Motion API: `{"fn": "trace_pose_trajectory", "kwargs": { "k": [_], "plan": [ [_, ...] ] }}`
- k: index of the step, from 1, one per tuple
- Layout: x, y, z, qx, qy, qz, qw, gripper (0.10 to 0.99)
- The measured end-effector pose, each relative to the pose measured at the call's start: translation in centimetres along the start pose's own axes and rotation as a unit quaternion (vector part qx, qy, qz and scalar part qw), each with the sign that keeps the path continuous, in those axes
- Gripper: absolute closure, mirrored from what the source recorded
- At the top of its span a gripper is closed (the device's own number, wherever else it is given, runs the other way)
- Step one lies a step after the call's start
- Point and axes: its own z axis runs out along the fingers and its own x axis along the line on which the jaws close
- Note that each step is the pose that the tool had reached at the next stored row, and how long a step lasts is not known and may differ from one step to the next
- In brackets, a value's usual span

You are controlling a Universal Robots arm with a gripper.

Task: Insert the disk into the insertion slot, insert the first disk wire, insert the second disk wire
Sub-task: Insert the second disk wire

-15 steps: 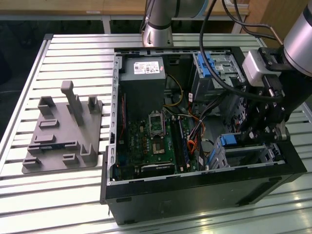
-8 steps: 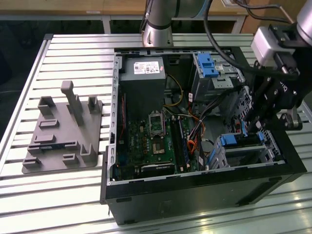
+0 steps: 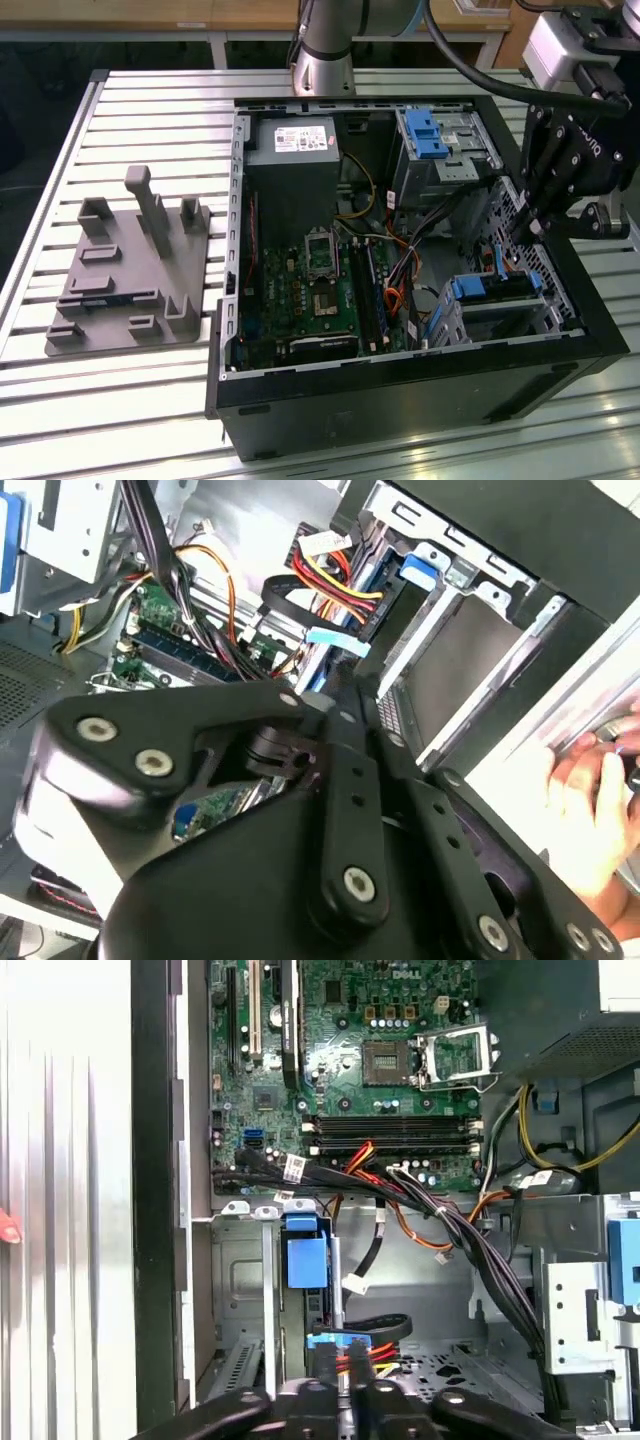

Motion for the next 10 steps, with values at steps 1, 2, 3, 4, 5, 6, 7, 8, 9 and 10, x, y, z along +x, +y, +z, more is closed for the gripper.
{"fn": "trace_pose_trajectory", "kwargs": {
  "k": [1, 2, 3, 4, 5, 6, 7, 8, 9, 10],
  "plan": [
    [0.00, 0.00, 0.00, 0.0000, 0.0000, 0.000, 1.0000, 0.945],
    [0.00, 0.00, 0.00, 0.0000, 0.0000, 0.000, 1.0000, 0.980],
    [0.00, 0.00, 0.00, 0.0000, 0.0000, 0.000, 1.0000, 0.980],
    [-0.01, 0.01, 0.00, 0.0000, 0.0001, 0.000, 1.0000, 0.980],
    [-0.01, 0.00, 0.00, 0.0000, 0.0000, 0.000, 1.0000, 0.980],
    [-0.01, 0.00, 0.00, 0.0000, 0.0000, 0.000, 1.0000, 0.980],
    [-0.01, 0.01, 0.00, 0.0000, 0.0000, 0.000, 1.0000, 0.980],
    [-0.02, 0.01, 0.00, 0.0000, 0.0001, 0.000, 1.0000, 0.980],
    [-0.02, 0.01, 0.00, 0.0000, 0.0001, 0.000, 1.0000, 0.980],
    [-0.02, 0.01, 0.00, 0.0000, 0.0001, 0.000, 1.0000, 0.980]
  ]
}}
